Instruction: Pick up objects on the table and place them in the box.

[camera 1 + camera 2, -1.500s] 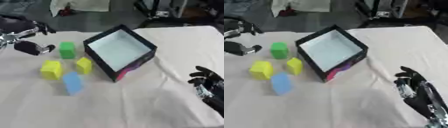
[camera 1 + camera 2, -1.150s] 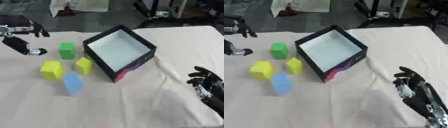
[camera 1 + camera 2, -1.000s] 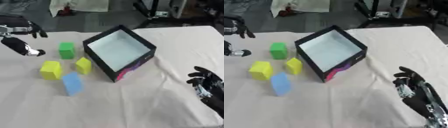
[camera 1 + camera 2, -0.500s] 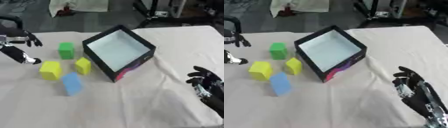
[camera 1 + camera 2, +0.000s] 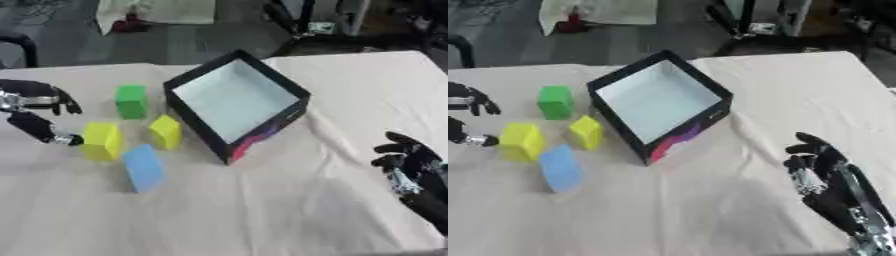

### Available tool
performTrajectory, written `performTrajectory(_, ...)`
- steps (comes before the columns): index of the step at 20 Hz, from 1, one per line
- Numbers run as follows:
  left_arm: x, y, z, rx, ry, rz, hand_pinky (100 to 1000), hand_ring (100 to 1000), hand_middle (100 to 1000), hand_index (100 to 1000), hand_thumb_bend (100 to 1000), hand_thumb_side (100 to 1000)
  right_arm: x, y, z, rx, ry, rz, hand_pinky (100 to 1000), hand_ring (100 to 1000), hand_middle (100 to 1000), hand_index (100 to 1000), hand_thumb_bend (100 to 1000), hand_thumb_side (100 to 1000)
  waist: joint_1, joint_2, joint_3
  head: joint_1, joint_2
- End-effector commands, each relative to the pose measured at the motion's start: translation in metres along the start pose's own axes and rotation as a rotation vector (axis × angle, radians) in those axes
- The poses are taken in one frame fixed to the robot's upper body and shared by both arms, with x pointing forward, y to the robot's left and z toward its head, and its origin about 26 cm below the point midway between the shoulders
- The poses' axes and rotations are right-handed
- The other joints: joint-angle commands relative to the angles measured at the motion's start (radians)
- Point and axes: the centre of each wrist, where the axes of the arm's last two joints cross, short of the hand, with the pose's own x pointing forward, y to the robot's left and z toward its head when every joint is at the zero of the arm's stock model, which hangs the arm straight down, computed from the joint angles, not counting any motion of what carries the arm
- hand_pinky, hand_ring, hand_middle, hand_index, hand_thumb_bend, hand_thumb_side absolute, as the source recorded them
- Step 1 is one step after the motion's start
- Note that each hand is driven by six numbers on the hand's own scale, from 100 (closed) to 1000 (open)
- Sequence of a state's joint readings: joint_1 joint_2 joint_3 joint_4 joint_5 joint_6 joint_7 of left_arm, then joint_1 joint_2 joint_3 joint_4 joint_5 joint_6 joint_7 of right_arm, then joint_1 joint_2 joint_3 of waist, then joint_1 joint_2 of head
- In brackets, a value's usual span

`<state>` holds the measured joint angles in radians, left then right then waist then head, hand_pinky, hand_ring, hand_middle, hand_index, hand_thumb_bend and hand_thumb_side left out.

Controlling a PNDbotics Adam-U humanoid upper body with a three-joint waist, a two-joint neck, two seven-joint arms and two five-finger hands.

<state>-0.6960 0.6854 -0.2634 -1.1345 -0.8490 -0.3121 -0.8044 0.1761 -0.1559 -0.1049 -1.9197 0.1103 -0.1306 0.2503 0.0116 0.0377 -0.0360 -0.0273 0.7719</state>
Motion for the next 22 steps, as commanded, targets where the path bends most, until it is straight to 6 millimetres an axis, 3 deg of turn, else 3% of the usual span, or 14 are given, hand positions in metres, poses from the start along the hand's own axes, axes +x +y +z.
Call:
performTrajectory(1,-0.005,0.007,0.007,-0.013,-0.007,-0.067,826,773,803,900,519,744,0.004,-0.005,-0.002,0.006,-0.014,0.024,828,655,689,889,100,437,0.007,-0.021,-0.001,0.000,-0.002)
performTrajectory(4,-0.006,0.006,0.006,-0.009,-0.006,-0.075,826,773,803,900,519,744,0.004,-0.005,-0.002,0.006,-0.014,0.024,828,655,689,889,100,437,0.006,-0.021,-0.001,0.000,-0.002)
performTrajectory(5,-0.006,0.006,0.005,-0.008,-0.006,-0.077,832,781,812,907,559,727,0.004,-0.005,-0.002,0.006,-0.014,0.024,828,656,690,889,100,437,0.006,-0.020,-0.002,0.000,-0.002)
performTrajectory(14,0.011,0.010,-0.019,0.072,-0.002,-0.159,833,778,807,904,552,657,0.003,-0.004,-0.003,0.010,-0.015,0.018,827,656,690,889,100,437,0.004,-0.019,-0.008,-0.004,-0.002)
performTrajectory(22,0.014,0.002,-0.037,0.134,0.007,-0.205,829,769,803,900,534,598,0.003,-0.003,-0.003,0.008,-0.015,0.016,827,657,691,889,100,436,0.002,-0.015,-0.009,-0.005,-0.002)
